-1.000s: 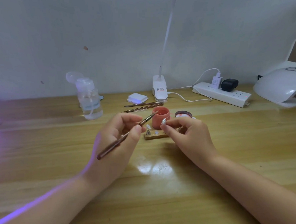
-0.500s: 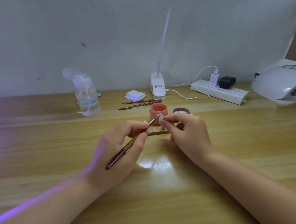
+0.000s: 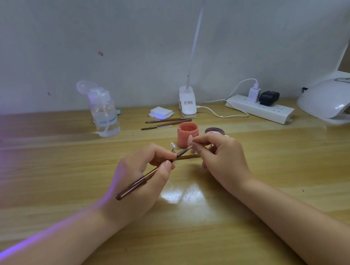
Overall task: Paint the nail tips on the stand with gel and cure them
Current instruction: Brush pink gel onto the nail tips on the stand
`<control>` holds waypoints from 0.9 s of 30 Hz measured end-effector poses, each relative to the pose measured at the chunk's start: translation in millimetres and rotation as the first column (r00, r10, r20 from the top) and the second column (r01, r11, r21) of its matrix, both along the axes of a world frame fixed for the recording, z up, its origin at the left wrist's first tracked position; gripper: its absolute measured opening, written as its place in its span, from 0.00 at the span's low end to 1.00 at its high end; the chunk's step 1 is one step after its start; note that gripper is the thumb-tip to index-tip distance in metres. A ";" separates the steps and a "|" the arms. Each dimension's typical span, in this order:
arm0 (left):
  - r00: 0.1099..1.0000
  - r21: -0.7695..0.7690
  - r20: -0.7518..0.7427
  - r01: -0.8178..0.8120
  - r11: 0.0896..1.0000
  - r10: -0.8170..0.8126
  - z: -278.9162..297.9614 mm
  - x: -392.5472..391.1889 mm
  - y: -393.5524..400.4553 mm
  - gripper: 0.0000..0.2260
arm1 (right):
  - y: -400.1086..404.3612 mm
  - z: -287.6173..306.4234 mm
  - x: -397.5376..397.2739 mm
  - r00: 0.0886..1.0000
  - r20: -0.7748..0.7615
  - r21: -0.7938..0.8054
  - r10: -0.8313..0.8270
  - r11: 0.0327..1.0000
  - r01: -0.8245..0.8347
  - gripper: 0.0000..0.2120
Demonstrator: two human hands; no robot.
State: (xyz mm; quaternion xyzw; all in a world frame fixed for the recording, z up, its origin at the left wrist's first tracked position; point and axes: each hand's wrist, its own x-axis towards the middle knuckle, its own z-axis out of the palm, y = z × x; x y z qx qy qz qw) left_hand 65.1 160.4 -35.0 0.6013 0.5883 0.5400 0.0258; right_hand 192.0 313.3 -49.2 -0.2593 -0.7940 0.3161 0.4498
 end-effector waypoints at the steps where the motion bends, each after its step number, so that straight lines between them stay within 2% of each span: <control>1: 1.000 0.008 0.003 -0.012 1.000 0.012 0.2 0.5 -0.4 0.07 | -0.2 0.2 0.1 1.000 0.000 -0.003 0.004 1.000 -0.004 0.02; 4: 0.999 0.010 0.024 -0.039 0.999 0.039 1.3 1.8 0.9 0.06 | -1.3 0.8 0.9 1.000 -0.013 -0.019 0.021 1.000 -0.021 0.02; 7: 0.998 -0.022 0.051 -0.043 0.999 0.044 0.4 0.9 3.0 0.09 | -1.9 1.0 1.0 1.000 -0.013 -0.035 0.027 0.999 -0.028 0.02; 10: 0.999 -0.046 0.029 -0.041 0.998 0.043 -0.6 -0.6 4.1 0.08 | -2.2 0.8 0.6 1.000 0.005 -0.019 0.019 1.000 -0.019 0.03; 19: 0.997 -0.004 0.075 -0.032 0.999 0.032 -0.3 1.1 2.1 0.07 | -3.0 1.5 -0.2 1.000 -0.007 -0.005 0.019 1.000 -0.019 0.05; 24: 0.998 -0.051 0.067 -0.009 0.999 0.012 -3.2 -2.0 4.2 0.08 | -0.9 1.3 -0.4 1.000 -0.006 -0.003 -0.002 1.000 0.002 0.02; 27: 0.998 -0.016 0.064 0.002 1.000 -0.001 -3.8 -2.9 1.8 0.06 | -0.2 0.3 -0.3 1.000 -0.008 0.000 -0.004 1.000 0.004 0.02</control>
